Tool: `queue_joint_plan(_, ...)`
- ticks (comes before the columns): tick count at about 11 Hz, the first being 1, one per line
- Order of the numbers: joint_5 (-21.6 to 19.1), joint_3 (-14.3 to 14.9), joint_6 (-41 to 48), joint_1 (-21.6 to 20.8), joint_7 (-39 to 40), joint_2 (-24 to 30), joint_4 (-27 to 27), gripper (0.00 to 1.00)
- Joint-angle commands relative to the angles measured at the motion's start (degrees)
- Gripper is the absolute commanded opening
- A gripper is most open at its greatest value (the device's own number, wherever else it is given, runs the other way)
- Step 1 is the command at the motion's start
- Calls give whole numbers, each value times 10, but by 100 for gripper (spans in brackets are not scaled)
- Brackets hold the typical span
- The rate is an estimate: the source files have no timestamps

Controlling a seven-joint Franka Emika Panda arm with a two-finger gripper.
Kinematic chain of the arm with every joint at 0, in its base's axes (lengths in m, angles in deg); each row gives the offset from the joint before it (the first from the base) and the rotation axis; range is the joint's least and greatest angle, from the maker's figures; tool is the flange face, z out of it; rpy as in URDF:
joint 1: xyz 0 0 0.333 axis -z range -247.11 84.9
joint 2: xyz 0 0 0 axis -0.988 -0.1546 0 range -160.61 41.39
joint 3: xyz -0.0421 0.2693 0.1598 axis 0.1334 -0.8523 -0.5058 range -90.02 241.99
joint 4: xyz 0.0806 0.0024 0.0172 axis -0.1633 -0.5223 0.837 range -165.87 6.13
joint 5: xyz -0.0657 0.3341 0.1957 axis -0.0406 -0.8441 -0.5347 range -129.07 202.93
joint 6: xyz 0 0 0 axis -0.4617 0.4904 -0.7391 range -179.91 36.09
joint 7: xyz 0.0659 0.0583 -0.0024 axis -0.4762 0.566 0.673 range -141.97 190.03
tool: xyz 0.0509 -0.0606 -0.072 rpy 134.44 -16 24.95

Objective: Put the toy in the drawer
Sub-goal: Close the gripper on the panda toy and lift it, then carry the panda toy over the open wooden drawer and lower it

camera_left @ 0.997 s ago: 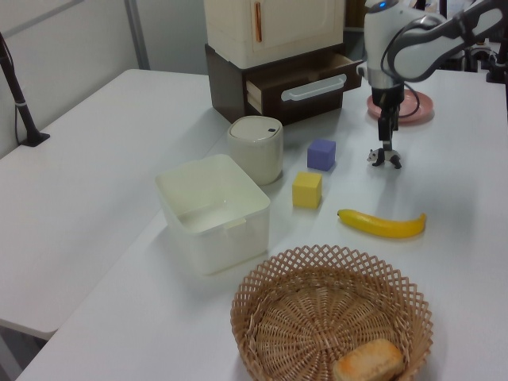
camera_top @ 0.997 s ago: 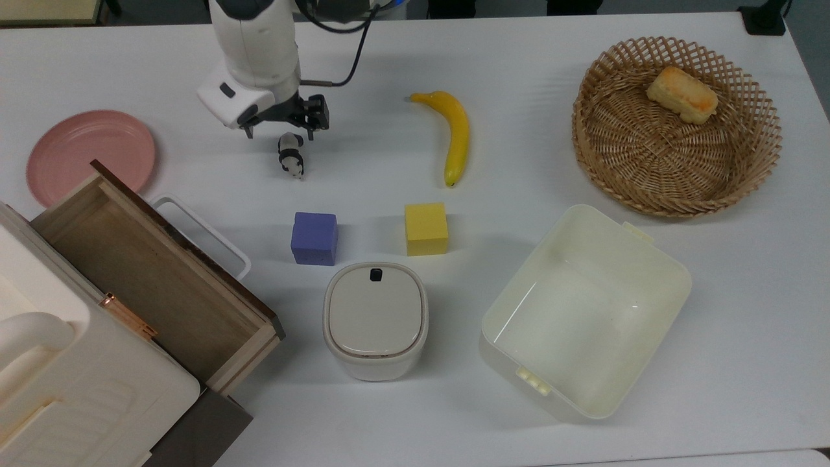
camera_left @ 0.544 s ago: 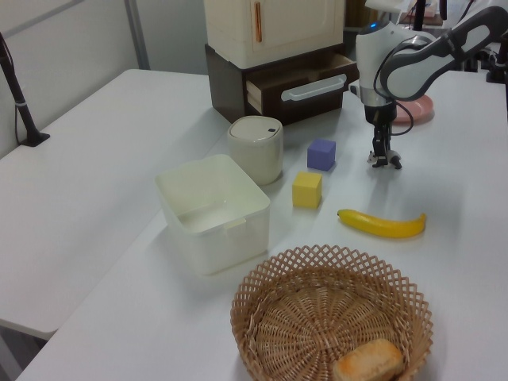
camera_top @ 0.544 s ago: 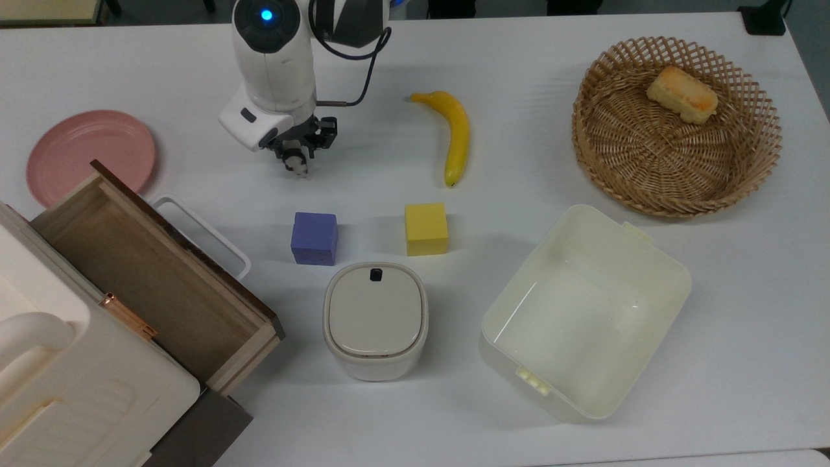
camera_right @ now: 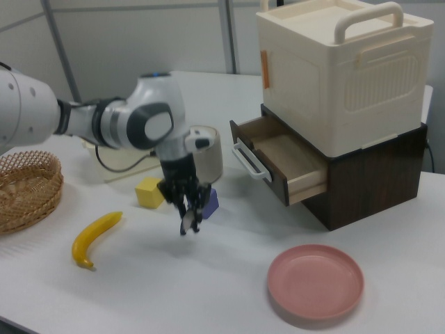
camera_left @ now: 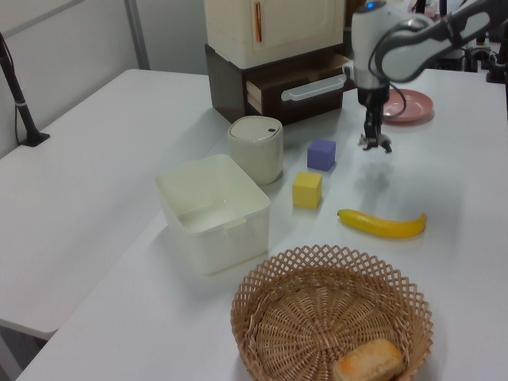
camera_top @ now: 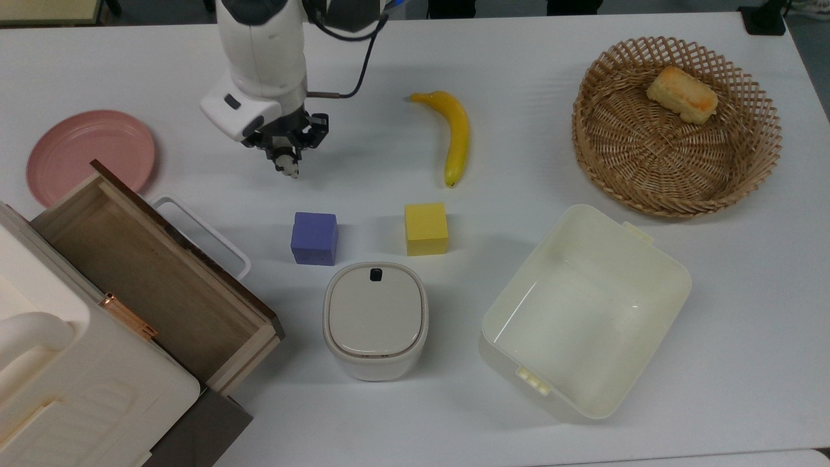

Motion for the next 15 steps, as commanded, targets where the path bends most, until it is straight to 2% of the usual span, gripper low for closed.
queue_joint_plan(1, 6, 5, 36, -1, 2, 3, 80, 18)
queue_joint_plan(5, 6, 9, 30, 23, 21, -46, 226, 18)
queue_joint_plan(7, 7, 10, 1, 38, 66, -63, 272, 18)
queue_joint_plan(9, 7, 10, -87, 51, 118, -69, 273, 19)
queue_joint_plan(13, 7, 11, -203, 65, 223, -107, 274, 21)
queue_joint_plan(15, 7, 10, -221, 69, 230, -117, 274, 33)
